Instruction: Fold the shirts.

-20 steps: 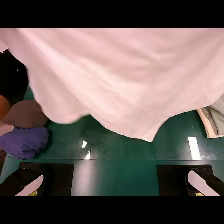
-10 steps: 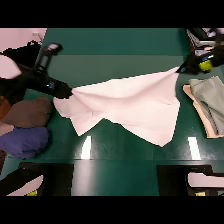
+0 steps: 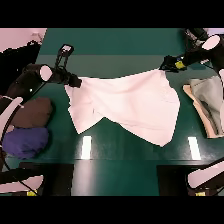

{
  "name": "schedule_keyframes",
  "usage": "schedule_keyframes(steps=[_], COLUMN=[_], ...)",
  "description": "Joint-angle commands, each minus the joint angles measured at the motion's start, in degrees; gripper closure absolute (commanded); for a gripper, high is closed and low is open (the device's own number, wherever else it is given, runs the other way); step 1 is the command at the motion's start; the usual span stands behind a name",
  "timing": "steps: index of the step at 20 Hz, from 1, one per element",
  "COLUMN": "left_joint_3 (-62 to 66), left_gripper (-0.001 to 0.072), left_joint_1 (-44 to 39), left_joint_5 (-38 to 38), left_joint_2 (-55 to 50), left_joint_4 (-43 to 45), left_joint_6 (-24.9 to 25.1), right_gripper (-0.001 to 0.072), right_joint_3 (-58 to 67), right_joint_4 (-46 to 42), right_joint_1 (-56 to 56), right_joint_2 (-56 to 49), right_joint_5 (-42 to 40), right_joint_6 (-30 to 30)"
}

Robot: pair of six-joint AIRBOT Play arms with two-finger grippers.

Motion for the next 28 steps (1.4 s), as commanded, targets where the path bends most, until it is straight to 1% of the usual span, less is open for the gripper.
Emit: schedule_keyframes(steps=[1, 3, 5, 7, 9, 11, 12, 14, 17, 20, 22, 25, 28], left_joint_3=[3.65, 8.20, 10.64, 9.81, 6.80, 1.05, -1.90, -7.58, -13.35, -15.15, -15.15, -15.13, -15.13], left_gripper=[0.0330, 0.0329, 0.0329, 0.0328, 0.0328, 0.0329, 0.0329, 0.0329, 0.0329, 0.0328, 0.0328, 0.0327, 0.0329], left_joint_1=[0.81, 3.54, 8.04, 13.25, 18.62, 23.89, 25.62, 27.36, 27.34, 27.34, 26.80, 23.43, 20.87], left_joint_5=[-1.20, -9.88, -17.81, -22.62, -25.64, -25.49, -24.70, -22.60, -18.88, -16.57, -16.57, -16.15, -13.75], left_joint_2=[-1.46, -1.25, 0.33, 1.62, 1.60, 1.60, 1.57, 1.53, 1.53, 1.27, -0.09, -2.75, -3.63], left_joint_4=[1.79, 1.73, 0.04, -4.44, -8.70, -15.63, -18.10, -20.74, -21.92, -23.91, -27.02, -28.13, -28.26], left_joint_6=[-0.57, -0.57, -0.52, 0.00, -0.04, 0.52, 1.68, 2.36, 2.95, 3.28, 5.57, 5.95, 5.86], right_gripper=[0.0271, 0.0271, 0.0272, 0.0273, 0.0273, 0.0273, 0.0273, 0.0273, 0.0273, 0.0273, 0.0273, 0.0273, 0.0273], right_joint_3=[3.23, 4.35, 3.52, -0.48, -6.91, -13.77, -17.00, -22.25, -27.76, -29.99, -29.97, -29.97, -29.97], right_joint_4=[0.07, -0.04, 0.02, 0.07, 0.09, 0.13, 0.11, 0.11, 0.13, 0.13, 0.31, 3.15, 3.06], right_joint_1=[0.24, 0.04, -0.35, -0.76, -0.98, -1.16, -1.18, -1.18, -1.16, -1.18, -1.11, -1.18, -1.18], right_joint_2=[-1.84, -0.85, 1.14, 4.57, 9.05, 13.53, 15.61, 18.80, 21.97, 22.99, 22.99, 22.99, 22.99], right_joint_5=[0.02, 3.04, 6.36, 8.72, 8.72, 8.59, 8.41, 8.33, 7.87, 7.98, 8.20, 8.17, 8.35], right_joint_6=[0.04, -0.09, -1.75, -3.54, -5.03, -5.60, -5.62, -6.03, -6.01, -5.99, -5.97, -5.97, -5.97])
